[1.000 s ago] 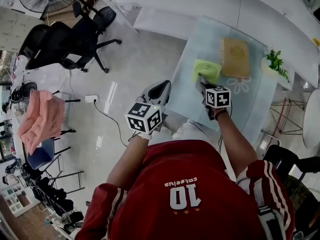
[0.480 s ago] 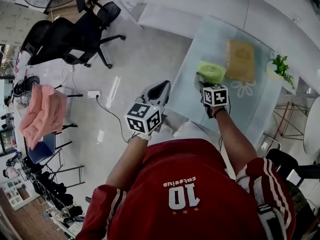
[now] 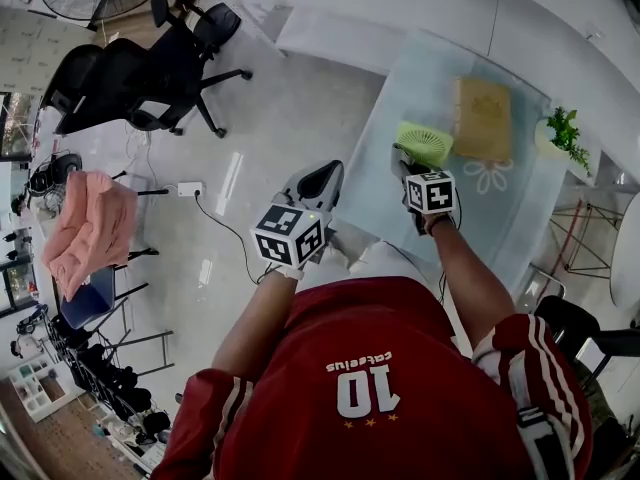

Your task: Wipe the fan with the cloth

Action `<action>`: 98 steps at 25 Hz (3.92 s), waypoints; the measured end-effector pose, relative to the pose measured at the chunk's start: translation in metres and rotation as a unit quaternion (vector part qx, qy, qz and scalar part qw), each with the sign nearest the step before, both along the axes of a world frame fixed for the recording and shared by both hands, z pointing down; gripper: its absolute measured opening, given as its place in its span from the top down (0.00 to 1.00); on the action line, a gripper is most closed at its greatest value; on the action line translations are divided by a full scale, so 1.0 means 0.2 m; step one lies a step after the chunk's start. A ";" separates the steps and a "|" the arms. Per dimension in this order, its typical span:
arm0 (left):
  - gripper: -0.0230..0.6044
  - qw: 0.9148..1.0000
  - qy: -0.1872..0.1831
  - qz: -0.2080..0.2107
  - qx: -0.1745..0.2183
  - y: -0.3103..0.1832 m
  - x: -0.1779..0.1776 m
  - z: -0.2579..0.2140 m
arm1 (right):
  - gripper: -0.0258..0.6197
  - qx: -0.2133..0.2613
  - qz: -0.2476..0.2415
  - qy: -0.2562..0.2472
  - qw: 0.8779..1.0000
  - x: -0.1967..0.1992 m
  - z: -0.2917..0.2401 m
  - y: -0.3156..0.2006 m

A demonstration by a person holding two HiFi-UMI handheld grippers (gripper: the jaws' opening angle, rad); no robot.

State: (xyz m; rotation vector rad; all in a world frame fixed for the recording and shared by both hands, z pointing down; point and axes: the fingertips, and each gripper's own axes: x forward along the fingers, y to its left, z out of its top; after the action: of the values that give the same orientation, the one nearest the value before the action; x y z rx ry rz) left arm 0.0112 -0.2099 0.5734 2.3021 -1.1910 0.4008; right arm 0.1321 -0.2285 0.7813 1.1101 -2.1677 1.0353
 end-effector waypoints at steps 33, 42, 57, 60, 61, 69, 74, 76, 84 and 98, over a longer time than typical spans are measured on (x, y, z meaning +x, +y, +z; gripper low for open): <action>0.96 0.999 0.015 0.048 0.005 0.05 0.25 -0.02 | 0.93 -0.008 0.086 0.002 0.996 0.40 -0.02 0.13; 0.96 0.997 0.017 0.082 0.003 0.04 0.37 -0.01 | 0.93 -0.010 0.125 0.007 0.992 0.57 -0.01 0.17; 0.96 0.975 0.042 0.214 0.045 0.06 0.59 -0.16 | 0.93 0.018 0.252 0.030 0.967 0.84 -0.22 0.42; 0.96 0.969 0.041 0.238 0.060 0.14 0.58 -0.23 | 0.93 0.010 0.274 0.033 0.961 0.83 -0.25 0.60; 0.96 0.966 0.041 0.248 0.065 0.17 0.56 -0.26 | 0.93 0.007 0.283 0.036 0.958 0.82 -0.27 0.66; 0.96 0.942 0.072 0.301 0.130 0.29 0.46 -0.56 | 0.93 0.042 0.335 0.054 0.940 0.81 -0.59 0.90; 0.96 0.937 0.097 0.306 0.137 0.40 0.27 -0.70 | 0.93 0.076 0.317 0.069 0.943 0.52 -0.79 1.01; 0.96 0.935 0.106 0.308 0.144 0.44 0.19 -0.74 | 0.93 0.091 0.310 0.060 0.945 0.36 -0.86 1.04; 0.96 0.922 0.102 0.332 0.169 0.65 -0.11 -0.88 | 0.93 0.150 0.248 0.032 0.957 -0.23 -1.20 1.12; 0.96 0.921 0.152 0.288 0.213 0.68 -0.46 -1.21 | 0.93 0.315 0.262 0.046 0.911 -0.28 -2.00 1.26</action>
State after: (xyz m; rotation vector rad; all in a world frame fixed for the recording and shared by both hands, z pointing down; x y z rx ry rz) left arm -0.0799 -0.0731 0.3313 2.9462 -0.4564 -0.0390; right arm 0.0759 0.0231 0.3817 2.0722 -2.2326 0.4350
